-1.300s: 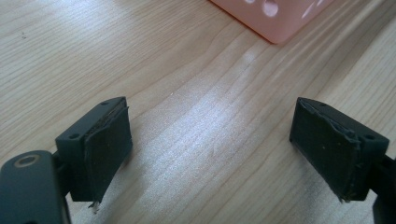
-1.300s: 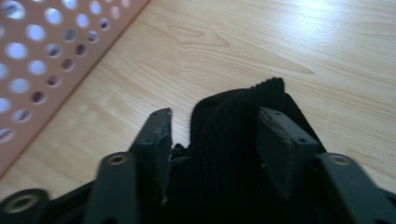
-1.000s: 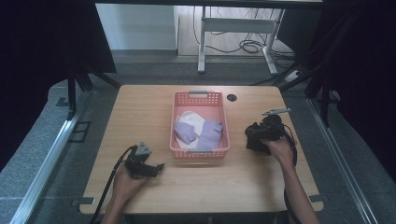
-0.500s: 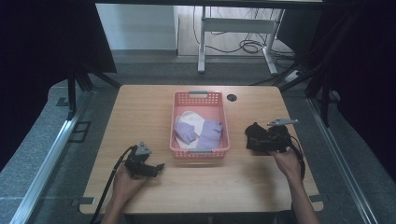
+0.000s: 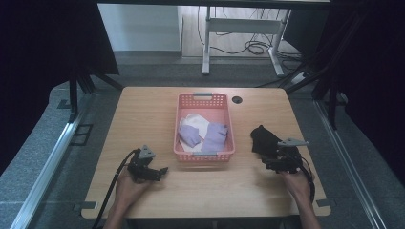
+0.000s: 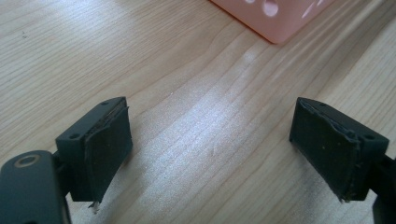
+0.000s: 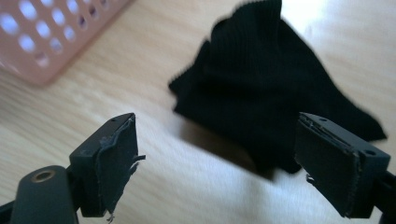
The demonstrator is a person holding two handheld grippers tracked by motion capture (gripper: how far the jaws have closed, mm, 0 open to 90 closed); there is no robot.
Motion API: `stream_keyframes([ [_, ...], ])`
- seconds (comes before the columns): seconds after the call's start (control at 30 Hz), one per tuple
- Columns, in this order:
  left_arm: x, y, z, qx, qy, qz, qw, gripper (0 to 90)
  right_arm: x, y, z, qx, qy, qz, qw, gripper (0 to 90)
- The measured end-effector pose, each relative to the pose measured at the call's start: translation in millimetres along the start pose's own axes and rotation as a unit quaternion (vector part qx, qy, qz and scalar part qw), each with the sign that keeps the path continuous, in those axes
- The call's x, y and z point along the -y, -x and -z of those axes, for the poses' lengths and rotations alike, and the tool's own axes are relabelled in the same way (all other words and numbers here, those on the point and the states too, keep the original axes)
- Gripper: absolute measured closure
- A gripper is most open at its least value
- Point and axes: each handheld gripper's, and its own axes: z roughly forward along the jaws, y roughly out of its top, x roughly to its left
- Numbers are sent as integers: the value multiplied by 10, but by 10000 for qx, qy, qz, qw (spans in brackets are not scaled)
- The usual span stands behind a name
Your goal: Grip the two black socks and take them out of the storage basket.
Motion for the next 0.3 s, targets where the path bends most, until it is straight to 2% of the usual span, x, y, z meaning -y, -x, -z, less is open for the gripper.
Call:
stream_keyframes([
  [0.17, 0, 0, 0, 0, 1, 2, 10000, 127, 139, 6, -50, 5, -254, 58, 9997, 140],
  [0.3, 0, 2, -2, 4, 11, 14, 10000, 127, 157, 17, -76, 7, -359, 69, 9993, 140],
])
